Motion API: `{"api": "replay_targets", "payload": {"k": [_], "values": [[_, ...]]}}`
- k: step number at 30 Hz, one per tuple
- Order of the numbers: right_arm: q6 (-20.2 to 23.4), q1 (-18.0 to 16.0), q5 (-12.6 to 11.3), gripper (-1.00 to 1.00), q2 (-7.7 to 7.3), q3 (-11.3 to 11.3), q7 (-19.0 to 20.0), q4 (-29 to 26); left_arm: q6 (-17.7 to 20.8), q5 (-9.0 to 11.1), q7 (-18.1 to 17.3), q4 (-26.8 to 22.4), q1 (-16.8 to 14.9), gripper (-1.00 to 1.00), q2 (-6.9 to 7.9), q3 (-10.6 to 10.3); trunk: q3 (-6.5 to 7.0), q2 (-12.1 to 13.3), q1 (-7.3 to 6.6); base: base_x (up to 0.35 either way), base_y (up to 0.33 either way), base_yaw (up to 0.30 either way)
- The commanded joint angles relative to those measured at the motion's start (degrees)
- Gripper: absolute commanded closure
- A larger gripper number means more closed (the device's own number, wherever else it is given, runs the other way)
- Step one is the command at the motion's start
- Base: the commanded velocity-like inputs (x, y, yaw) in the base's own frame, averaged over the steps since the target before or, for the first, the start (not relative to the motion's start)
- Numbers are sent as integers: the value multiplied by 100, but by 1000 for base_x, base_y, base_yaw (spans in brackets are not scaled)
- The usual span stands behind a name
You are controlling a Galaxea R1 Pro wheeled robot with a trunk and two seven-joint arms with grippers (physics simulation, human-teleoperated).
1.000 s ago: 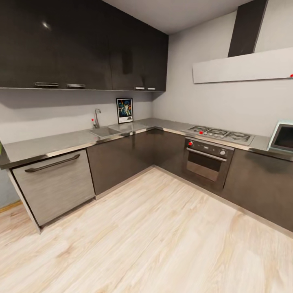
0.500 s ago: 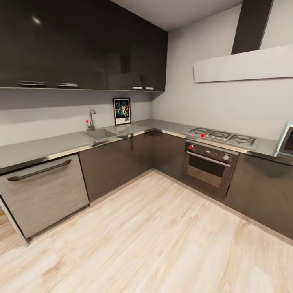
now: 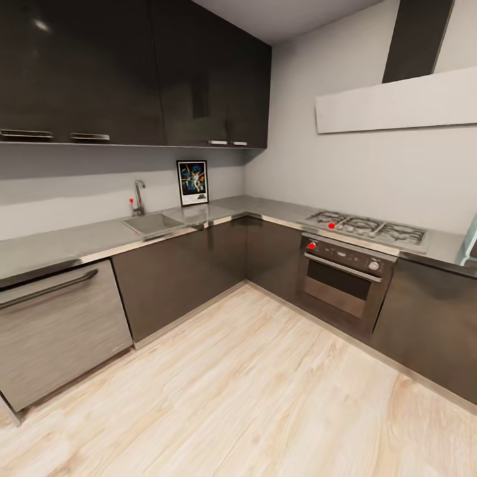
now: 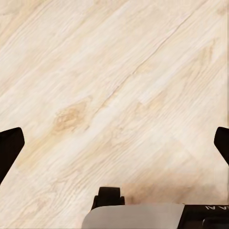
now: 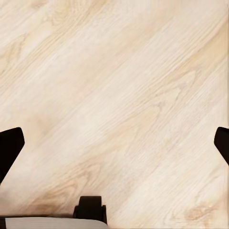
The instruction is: Pick up the poster from the kitchen countertop and hang it on one of the wall nails in the kitchen.
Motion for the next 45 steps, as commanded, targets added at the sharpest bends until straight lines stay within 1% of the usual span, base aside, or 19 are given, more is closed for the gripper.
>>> {"api": "replay_targets", "payload": {"k": [1, 45], "values": [[-18, -3, 6, -100, -1, 6, -2, 5, -9, -1, -1, -7, 2, -100, -1, 6, -5, -2, 3, 327, -113, 0], [-18, -3, 6, -100, 6, 14, -2, 5, -9, -1, -1, -7, 2, -100, -1, 6, -5, -2, 3, 327, -119, 2]]}}
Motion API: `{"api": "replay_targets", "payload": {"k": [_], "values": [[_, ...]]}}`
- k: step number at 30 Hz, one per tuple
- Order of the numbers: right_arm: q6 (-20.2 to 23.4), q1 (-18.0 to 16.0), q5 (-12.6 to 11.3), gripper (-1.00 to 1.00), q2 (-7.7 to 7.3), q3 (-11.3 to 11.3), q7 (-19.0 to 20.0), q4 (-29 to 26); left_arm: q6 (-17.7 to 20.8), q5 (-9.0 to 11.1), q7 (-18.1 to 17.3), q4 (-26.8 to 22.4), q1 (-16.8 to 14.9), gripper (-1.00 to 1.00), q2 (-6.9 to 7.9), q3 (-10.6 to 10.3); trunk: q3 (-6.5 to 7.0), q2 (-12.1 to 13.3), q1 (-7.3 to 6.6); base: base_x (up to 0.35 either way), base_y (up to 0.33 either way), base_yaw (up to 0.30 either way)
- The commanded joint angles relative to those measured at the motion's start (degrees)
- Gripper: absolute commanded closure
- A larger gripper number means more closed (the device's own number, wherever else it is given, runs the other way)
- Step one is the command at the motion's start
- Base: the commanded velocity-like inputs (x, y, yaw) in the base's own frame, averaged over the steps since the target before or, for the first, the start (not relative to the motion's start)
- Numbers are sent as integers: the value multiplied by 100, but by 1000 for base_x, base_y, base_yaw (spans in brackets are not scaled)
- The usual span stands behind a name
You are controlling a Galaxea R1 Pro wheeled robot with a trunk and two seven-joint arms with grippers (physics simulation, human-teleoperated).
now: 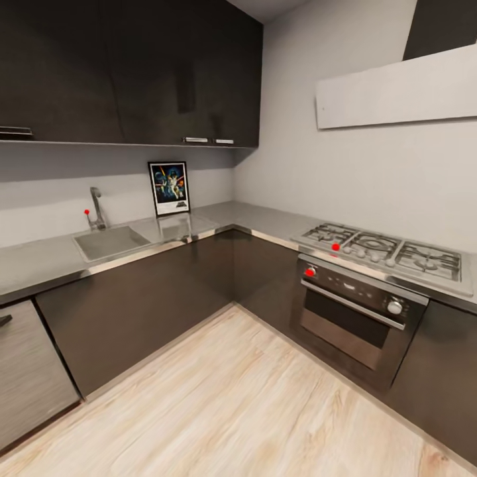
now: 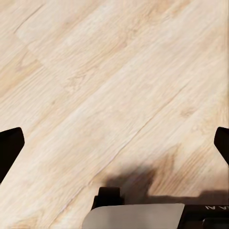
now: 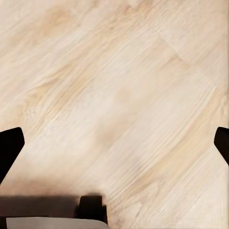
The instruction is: Pick up the poster from the kitchen countertop and hang it on one of the wall nails in the kitchen.
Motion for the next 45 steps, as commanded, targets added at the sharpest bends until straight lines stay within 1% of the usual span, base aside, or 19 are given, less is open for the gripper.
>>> {"api": "replay_targets", "payload": {"k": [1, 9, 13, 34, 45], "values": [[-18, -3, 6, -100, -1, 6, -2, 5, -9, -1, -1, -7, 2, -100, -1, 6, -5, -2, 3, 327, -120, 112], [-18, -3, 6, -100, -1, 6, -2, 4, -6, -1, 5, -7, 2, -100, -1, 6, -5, -2, 3, 321, -118, 216], [-18, -3, 6, -100, -1, 6, -2, 4, -2, -1, 7, -7, 2, -100, -1, 6, -5, -2, 3, 197, -69, 276], [-26, -3, 6, -100, 7, 6, -2, -4, 0, -1, 14, -7, 2, -100, -1, 5, -5, -2, 3, 20, -8, 290], [-24, -3, 6, -100, 7, 6, -2, -5, 5, -1, 15, -7, 2, -100, -1, -2, -5, -2, 3, 207, -221, 152]]}}
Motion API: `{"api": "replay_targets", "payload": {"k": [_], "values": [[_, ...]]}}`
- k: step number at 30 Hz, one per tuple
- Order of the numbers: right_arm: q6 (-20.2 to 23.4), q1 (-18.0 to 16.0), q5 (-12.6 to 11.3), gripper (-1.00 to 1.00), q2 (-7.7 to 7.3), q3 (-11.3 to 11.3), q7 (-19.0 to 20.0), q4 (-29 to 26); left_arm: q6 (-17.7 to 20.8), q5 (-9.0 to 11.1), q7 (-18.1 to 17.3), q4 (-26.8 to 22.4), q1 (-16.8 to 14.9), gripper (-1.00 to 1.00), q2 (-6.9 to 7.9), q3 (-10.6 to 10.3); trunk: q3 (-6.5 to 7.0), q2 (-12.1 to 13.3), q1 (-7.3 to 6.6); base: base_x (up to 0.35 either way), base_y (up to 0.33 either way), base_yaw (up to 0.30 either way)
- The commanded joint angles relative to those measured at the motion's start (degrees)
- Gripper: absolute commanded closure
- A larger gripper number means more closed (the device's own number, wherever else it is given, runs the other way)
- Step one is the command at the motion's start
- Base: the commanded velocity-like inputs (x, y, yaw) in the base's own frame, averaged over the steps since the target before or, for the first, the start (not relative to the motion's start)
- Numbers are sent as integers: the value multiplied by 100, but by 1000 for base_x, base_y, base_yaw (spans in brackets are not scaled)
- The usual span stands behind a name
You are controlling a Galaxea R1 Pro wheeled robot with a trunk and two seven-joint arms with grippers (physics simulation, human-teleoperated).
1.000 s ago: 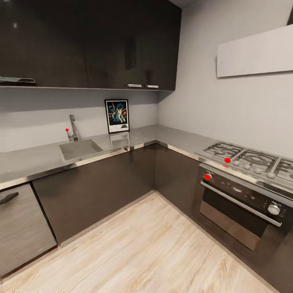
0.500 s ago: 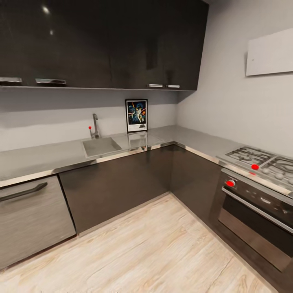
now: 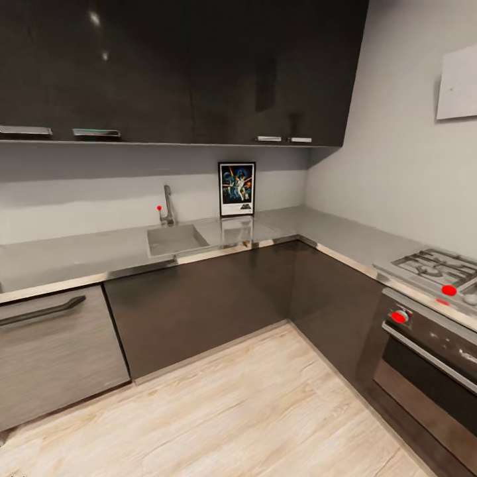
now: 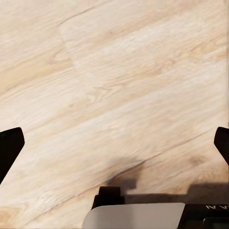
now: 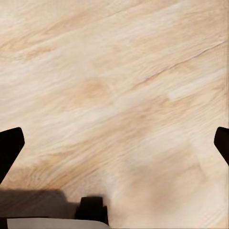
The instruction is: Pick up the poster from the kitchen countertop and hang it on one of the wall nails in the kitchen.
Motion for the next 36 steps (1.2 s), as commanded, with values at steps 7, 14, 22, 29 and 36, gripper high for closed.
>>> {"api": "replay_targets", "payload": {"k": [7, 14, 22, 29, 36], "values": [[-20, -3, 6, -100, -1, 7, -5, 6, -11, -1, -1, -8, 2, -100, -1, 6, -5, -2, 2, 232, -249, 252], [-20, -3, 6, -100, -1, 7, -7, 7, -13, -1, -3, -8, 2, -100, -1, 6, -5, -2, 2, 223, -237, 285], [-20, -3, 6, -100, -1, 7, -8, 6, -13, -1, -2, -8, 2, -100, -1, 6, -5, -2, 2, 79, -81, 289], [-19, -3, 5, -100, -7, 3, -3, 7, -13, -1, -4, -10, 2, -100, -1, 7, -5, -2, 2, 35, -31, 230], [-14, -3, -8, -100, -100, -2, 7, 13, -13, -1, -6, -16, 2, -100, -1, 6, -5, -2, 2, 201, -206, 17]]}}
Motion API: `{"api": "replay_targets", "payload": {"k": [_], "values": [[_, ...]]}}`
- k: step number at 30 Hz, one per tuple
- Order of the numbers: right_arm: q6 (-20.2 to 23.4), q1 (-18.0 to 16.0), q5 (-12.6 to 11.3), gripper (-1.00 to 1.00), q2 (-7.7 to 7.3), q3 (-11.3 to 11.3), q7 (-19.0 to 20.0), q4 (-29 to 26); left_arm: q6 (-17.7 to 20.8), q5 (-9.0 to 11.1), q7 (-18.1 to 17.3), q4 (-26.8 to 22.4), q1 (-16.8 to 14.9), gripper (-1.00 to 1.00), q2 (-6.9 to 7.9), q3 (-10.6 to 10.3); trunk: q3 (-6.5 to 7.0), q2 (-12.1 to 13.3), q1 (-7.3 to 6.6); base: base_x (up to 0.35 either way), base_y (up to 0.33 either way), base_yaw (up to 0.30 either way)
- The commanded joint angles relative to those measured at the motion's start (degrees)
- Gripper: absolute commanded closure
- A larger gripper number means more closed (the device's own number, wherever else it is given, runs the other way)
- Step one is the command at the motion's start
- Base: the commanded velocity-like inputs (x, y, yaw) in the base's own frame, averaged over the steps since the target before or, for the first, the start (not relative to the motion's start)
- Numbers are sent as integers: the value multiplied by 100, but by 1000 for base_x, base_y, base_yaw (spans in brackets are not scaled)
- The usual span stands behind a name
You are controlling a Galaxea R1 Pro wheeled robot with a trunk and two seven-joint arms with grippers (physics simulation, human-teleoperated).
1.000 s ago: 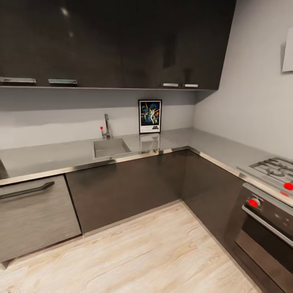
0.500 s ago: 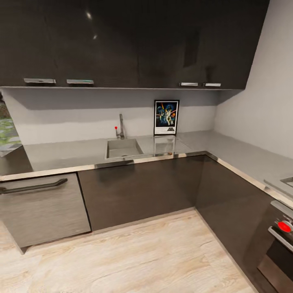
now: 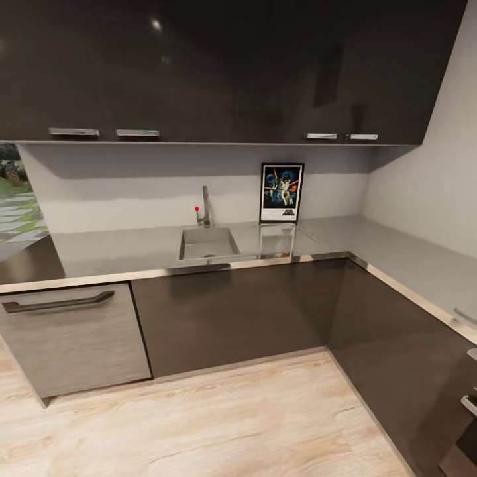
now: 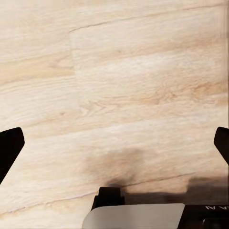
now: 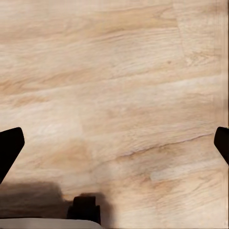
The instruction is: Pick up the poster from the kitchen countertop and hang it on one of the wall nails in the kitchen.
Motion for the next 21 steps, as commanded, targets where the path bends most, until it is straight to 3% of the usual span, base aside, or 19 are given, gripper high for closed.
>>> {"api": "replay_targets", "payload": {"k": [1, 4, 5, 7, 12, 15, 21], "values": [[-21, -3, 1, -100, -7, 3, 0, 4, -8, -1, 0, -8, 2, -100, -1, 7, -5, -2, 2, 221, -258, 1], [-180, -3, -22, -100, -15, -10, 10, -3, -10, -1, 0, -14, 2, -100, -1, 7, -5, -2, 2, 222, -261, 1], [-552, -3, -17, -100, -8, 4, 22, -43, -14, -1, 0, -19, 2, -100, -1, 7, -5, -2, 2, 223, -263, 0], [-688, -3, -10, -100, 1, 5, 26, -112, -15, -1, 0, -30, 2, -100, -1, 10, -5, -2, 2, 223, -263, 0], [-852, -3, -7, -100, 12, 10, 250, -992, -15, 8, -8, -47, 2, -100, 9, 49, -5, -2, 2, 205, -232, 0], [-876, -3, -34, -100, 17, 1, 568, -1757, -19, 18, -26, -60, 2, -100, 32, 240, -5, -2, 2, 87, -95, 0], [-551, -3, -61, -100, 17, 4, 813, -3110, -24, 29, -431, -88, 2, -100, 69, 902, -5, -2, 2, 27, -29, 0]]}}
